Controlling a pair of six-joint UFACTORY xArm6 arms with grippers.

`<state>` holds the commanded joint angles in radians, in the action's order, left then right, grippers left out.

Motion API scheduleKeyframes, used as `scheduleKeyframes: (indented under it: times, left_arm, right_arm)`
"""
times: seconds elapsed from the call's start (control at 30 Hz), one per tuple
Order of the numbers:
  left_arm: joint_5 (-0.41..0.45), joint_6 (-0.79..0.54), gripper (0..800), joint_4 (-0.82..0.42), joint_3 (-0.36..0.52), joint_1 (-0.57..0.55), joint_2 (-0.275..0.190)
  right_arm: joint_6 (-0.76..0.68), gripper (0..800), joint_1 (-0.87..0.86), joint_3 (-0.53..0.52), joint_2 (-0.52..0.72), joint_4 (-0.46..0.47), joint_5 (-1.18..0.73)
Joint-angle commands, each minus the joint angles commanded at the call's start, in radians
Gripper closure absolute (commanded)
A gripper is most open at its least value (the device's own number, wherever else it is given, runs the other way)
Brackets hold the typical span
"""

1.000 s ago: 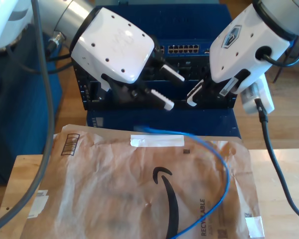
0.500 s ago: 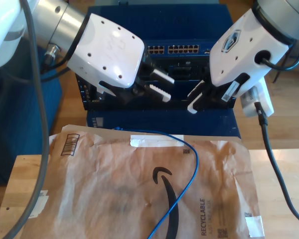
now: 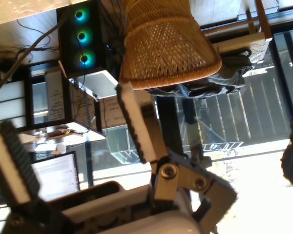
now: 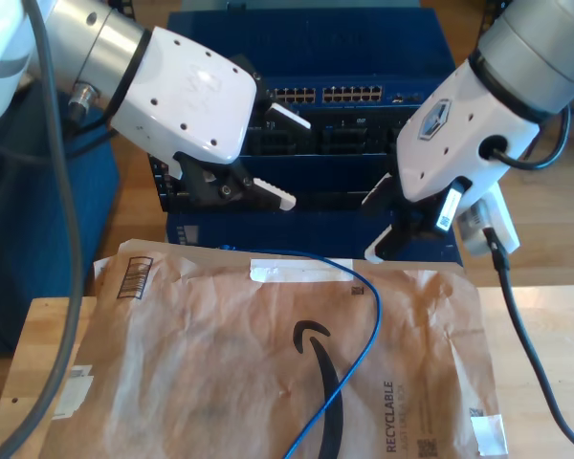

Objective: Grab the cable and plug it in

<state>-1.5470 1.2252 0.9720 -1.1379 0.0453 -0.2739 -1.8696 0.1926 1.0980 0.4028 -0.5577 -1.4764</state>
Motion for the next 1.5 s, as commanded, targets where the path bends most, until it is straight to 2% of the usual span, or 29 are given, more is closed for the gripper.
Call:
scheduleKeyframes:
  times: [0.13, 0.27, 0.4, 0.57, 0.67, 0.87, 1.07, 1.33, 1.5]
  left_arm:
    - [0.000, 0.000, 3, -0.005, 0.003, 0.018, 0.000]
    - [0.002, 0.034, 3, -0.083, 0.023, 0.040, 0.009]
    - [0.005, 0.049, 3, -0.141, 0.063, 0.040, 0.011]
    - [0.006, 0.049, 3, -0.157, 0.083, 0.052, 0.011]
    - [0.006, 0.049, 3, -0.167, 0.084, 0.106, 0.044]
    - [0.003, 0.043, 3, -0.169, 0.083, 0.184, 0.072]
    - [0.003, 0.043, 2, -0.218, 0.084, 0.189, 0.075]
    - [0.000, 0.041, 2, -0.218, 0.091, 0.206, 0.077]
    - [0.000, 0.041, 2, -0.218, 0.094, 0.206, 0.077]
  right_arm:
    - [0.018, 63, 0.000, 0.000, -0.020, 0.002, 0.011]
    - [0.020, 30, 0.012, -0.031, -0.043, 0.005, 0.066]
    - [0.014, 28, 0.072, -0.038, -0.141, 0.012, 0.124]
    - [0.005, 28, 0.129, -0.028, -0.282, 0.038, 0.241]
    - [-0.026, 29, 0.149, 0.014, -0.381, 0.044, 0.299]
    - [-0.133, 29, 0.186, 0.173, -0.617, 0.175, 0.394]
    - [-0.281, 30, 0.186, 0.315, -0.793, 0.344, 0.400]
    - [-0.334, 30, 0.176, 0.377, -0.879, 0.399, 0.402]
    - [-0.417, 36, 0.164, 0.387, -0.899, 0.519, 0.400]
